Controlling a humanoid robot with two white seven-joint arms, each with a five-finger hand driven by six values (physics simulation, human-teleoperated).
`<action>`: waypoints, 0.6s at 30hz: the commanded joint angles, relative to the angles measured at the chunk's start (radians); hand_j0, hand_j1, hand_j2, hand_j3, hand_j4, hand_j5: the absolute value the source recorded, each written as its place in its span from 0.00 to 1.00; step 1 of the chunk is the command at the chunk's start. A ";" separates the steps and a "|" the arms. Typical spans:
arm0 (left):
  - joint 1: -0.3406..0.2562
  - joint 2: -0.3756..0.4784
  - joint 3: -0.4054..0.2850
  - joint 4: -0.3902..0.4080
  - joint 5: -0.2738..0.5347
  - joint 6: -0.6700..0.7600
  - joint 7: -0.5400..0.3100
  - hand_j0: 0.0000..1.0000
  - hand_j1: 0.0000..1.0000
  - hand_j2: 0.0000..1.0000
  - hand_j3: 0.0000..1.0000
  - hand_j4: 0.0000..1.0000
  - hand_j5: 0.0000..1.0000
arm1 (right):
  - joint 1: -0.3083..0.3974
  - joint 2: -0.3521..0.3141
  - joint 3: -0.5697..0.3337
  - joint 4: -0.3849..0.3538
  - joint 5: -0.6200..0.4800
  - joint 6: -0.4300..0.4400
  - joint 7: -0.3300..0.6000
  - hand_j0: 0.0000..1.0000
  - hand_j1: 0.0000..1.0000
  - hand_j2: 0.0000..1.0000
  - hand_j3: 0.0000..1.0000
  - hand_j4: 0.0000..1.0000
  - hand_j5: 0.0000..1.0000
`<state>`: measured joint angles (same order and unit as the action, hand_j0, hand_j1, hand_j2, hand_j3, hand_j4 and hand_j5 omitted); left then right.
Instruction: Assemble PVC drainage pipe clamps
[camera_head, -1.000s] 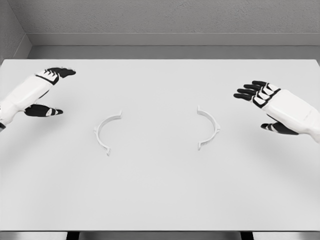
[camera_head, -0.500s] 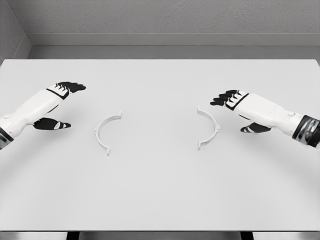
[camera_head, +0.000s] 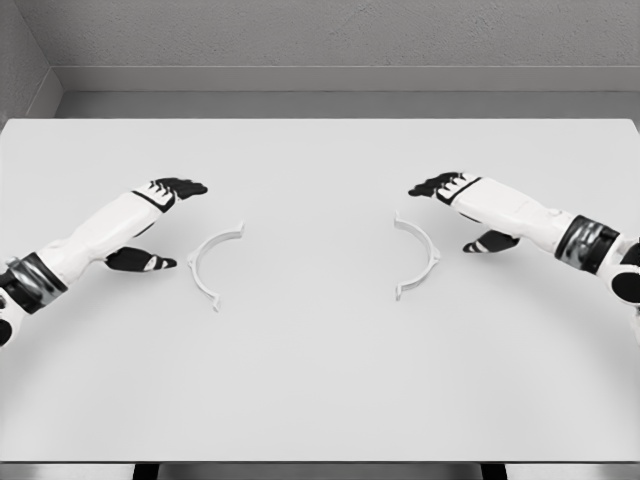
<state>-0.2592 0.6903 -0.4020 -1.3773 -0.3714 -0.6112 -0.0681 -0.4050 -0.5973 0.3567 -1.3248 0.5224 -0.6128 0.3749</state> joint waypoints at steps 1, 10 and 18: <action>-0.002 -0.005 -0.009 0.003 0.005 0.000 0.001 1.00 1.00 1.00 1.00 1.00 1.00 | 0.000 0.008 0.007 0.013 -0.006 0.002 -0.001 1.00 1.00 1.00 1.00 1.00 1.00; -0.023 -0.009 -0.014 0.058 0.002 0.000 0.001 1.00 1.00 1.00 1.00 1.00 1.00 | -0.003 0.025 0.013 0.006 -0.005 0.002 -0.001 1.00 1.00 1.00 1.00 1.00 1.00; -0.052 -0.055 -0.029 0.106 -0.029 0.000 -0.001 1.00 1.00 1.00 1.00 1.00 1.00 | -0.018 0.043 0.034 0.016 -0.001 0.002 -0.001 1.00 1.00 1.00 1.00 1.00 1.00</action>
<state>-0.3114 0.6449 -0.4294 -1.2801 -0.3987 -0.6112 -0.0693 -0.4234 -0.5599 0.3864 -1.3118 0.5258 -0.6127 0.3755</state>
